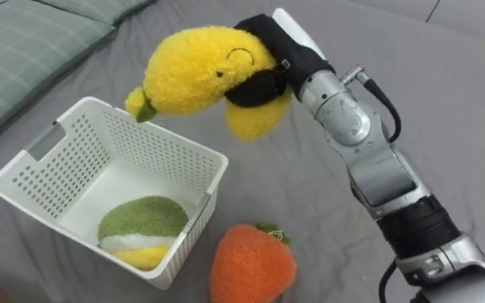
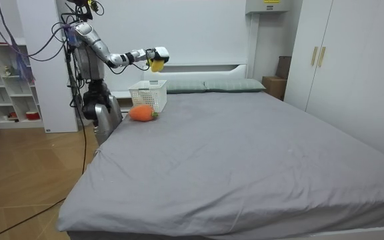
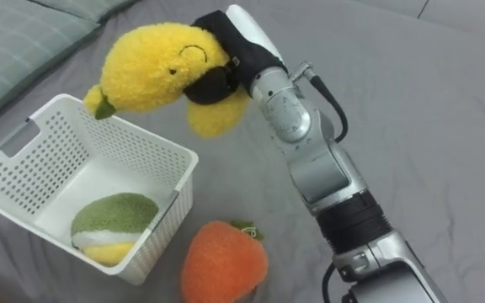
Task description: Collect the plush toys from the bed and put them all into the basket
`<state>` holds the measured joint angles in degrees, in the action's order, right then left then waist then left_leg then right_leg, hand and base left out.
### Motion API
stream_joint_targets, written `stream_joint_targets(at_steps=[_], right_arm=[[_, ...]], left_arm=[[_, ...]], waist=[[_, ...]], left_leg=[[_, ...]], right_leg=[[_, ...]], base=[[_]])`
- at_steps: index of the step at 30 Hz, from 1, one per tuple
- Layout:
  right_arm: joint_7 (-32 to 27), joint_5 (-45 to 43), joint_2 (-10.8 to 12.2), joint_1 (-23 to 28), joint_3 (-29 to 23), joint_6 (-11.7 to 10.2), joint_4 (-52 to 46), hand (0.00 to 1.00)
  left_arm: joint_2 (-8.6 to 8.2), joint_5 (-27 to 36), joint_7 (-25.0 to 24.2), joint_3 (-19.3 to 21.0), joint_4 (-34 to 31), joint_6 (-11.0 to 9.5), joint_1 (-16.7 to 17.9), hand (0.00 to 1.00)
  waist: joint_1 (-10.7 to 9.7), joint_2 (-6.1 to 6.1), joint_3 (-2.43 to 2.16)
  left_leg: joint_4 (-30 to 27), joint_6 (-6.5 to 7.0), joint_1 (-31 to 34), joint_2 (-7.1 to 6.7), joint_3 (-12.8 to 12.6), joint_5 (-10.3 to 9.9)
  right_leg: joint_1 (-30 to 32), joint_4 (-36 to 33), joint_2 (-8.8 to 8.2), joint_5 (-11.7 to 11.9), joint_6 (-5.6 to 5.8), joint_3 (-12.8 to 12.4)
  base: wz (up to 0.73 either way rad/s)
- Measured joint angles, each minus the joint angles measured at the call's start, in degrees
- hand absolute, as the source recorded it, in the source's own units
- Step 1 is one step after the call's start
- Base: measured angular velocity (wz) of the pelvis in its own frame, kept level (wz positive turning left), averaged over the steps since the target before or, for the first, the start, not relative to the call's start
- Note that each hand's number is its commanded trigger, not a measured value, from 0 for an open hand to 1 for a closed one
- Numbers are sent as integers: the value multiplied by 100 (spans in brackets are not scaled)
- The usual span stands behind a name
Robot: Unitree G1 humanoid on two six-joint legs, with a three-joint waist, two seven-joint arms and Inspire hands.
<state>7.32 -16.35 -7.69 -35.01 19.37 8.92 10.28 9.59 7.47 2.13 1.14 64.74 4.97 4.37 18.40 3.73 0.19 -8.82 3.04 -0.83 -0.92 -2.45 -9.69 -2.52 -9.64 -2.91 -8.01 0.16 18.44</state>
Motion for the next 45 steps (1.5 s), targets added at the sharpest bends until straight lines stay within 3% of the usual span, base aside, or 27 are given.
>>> stream_joint_targets(at_steps=[2, 5, 8, 9, 10, 11, 16, 24, 34, 40, 45], right_arm=[[13, -19, 35, -66, 123, 44, -14, 100], [148, -166, 37, -239, 424, 200, -12, 100], [235, -248, 61, -296, 558, 366, -11, 61], [274, -350, 60, -297, 594, 379, -11, 43], [317, -418, 58, -298, 595, 381, -11, 8], [329, -430, 57, -301, 595, 385, -11, 0], [340, -439, 44, -297, 618, 443, 45, 0], [324, -441, 4, -298, 637, 430, 553, 0], [298, -409, 2, -321, 636, 357, 972, 0], [286, -392, 2, -320, 637, 356, 975, 0], [286, -392, 2, -320, 638, 356, 975, 0]], left_arm=[[-1, -81, 12, 8, 0, 14, 18, 0], [-2, -86, 79, 99, -25, 114, 20, 0], [-6, -93, 101, 109, -71, 208, 30, 0], [-10, -96, 101, 113, -75, 231, 49, 0], [-11, -97, 101, 124, -107, 263, 79, 0], [-11, -96, 101, 148, -133, 272, 85, 0], [7, -187, 116, 269, -207, 329, 220, 0], [7, -763, 205, 319, -343, 342, 425, 0], [9, -820, 213, 313, -349, 344, 322, 0], [10, -820, 214, 313, -342, 342, 239, 0], [11, -820, 214, 314, -341, 345, 242, 0]], waist=[[103, 20, 5], [236, 85, 53], [362, 145, 89], [405, 153, 87], [412, 154, 87], [419, 154, 88], [549, 148, 92], [689, 210, 92], [653, 214, 92], [578, 249, 125], [544, 261, 126]], left_leg=[[5, 0, 1, -2, 4, 0], [6, -1, 17, -8, 44, 0], [-18, 1, 46, -31, 167, -2], [-53, 11, 70, -52, 232, -8], [-97, 16, 122, -81, 320, -8], [-114, 18, 143, -90, 347, -7], [-249, 44, 238, -177, 565, 4], [-253, 52, 225, -187, 578, 2], [-257, 54, 219, -187, 572, 5], [-263, 55, 217, -188, 571, 6], [-264, 56, 216, -189, 566, 6]], right_leg=[[0, 4, -3, -12, 20, 60], [-4, 10, -8, -25, 41, 75], [-31, 11, -17, -27, 44, 226], [-39, 11, -16, -31, 50, 237], [-42, 10, -41, -33, 53, 272], [-41, 10, -60, -33, 54, 296], [-63, 2, -111, -58, 90, 467], [-138, 0, -148, -58, 91, 467], [-150, 5, -146, -58, 91, 439], [-160, 1, -146, -58, 91, 429], [-160, 2, -117, -58, 91, 396]], base=[[4], [8], [19], [24], [29], [31], [20], [2], [0], [0], [0]])
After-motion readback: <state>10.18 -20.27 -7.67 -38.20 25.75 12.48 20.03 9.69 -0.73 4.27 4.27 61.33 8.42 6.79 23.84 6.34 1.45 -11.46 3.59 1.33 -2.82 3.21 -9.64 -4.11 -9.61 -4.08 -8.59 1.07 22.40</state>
